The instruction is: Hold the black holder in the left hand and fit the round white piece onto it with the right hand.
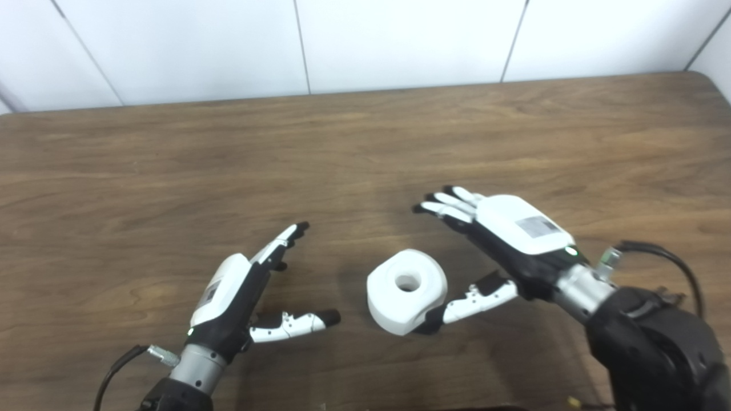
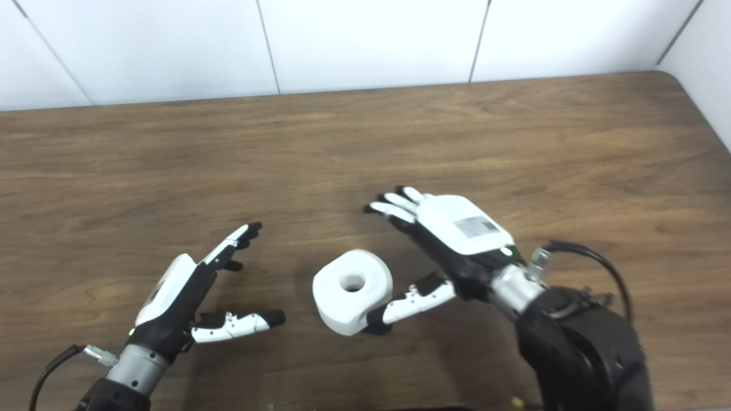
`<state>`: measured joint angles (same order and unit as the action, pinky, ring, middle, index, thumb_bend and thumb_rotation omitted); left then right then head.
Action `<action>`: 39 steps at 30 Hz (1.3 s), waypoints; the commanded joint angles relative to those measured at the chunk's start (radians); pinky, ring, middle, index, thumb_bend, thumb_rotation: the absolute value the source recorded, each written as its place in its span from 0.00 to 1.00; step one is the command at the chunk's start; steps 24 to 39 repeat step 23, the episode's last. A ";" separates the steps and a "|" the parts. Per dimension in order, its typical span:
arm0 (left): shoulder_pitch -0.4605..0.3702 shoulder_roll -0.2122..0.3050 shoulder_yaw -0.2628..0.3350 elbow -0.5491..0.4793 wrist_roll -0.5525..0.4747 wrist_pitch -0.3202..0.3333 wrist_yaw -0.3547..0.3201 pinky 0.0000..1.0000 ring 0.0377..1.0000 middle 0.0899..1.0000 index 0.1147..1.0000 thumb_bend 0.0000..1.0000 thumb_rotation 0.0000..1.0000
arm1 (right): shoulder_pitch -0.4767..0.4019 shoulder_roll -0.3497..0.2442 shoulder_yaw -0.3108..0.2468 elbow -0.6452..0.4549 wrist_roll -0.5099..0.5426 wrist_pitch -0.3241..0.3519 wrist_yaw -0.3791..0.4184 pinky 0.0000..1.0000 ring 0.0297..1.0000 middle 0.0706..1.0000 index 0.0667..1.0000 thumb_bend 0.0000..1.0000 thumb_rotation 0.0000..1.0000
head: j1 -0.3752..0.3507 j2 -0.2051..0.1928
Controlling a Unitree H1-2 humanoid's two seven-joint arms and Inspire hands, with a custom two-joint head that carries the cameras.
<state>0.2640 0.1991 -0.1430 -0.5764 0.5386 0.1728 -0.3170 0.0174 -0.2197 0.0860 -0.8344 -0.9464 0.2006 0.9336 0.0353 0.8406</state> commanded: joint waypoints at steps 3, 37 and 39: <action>0.015 -0.022 0.037 -0.015 -0.081 -0.037 0.061 0.83 0.93 0.95 0.97 0.77 0.61 | 0.005 -0.017 -0.060 -0.029 0.067 0.024 -0.067 0.94 1.00 0.95 0.91 0.78 0.99 | -0.001 -0.007; 0.061 -0.125 0.172 0.054 -0.485 -0.109 0.263 1.00 0.97 0.98 0.99 0.54 1.00 | 0.124 0.037 -0.232 0.185 0.470 0.023 -0.517 0.89 0.94 0.95 0.96 0.61 1.00 | 0.006 -0.008; 0.061 -0.125 0.172 0.054 -0.485 -0.109 0.263 1.00 0.97 0.98 0.99 0.54 1.00 | 0.124 0.037 -0.232 0.185 0.470 0.023 -0.517 0.89 0.94 0.95 0.96 0.61 1.00 | 0.006 -0.008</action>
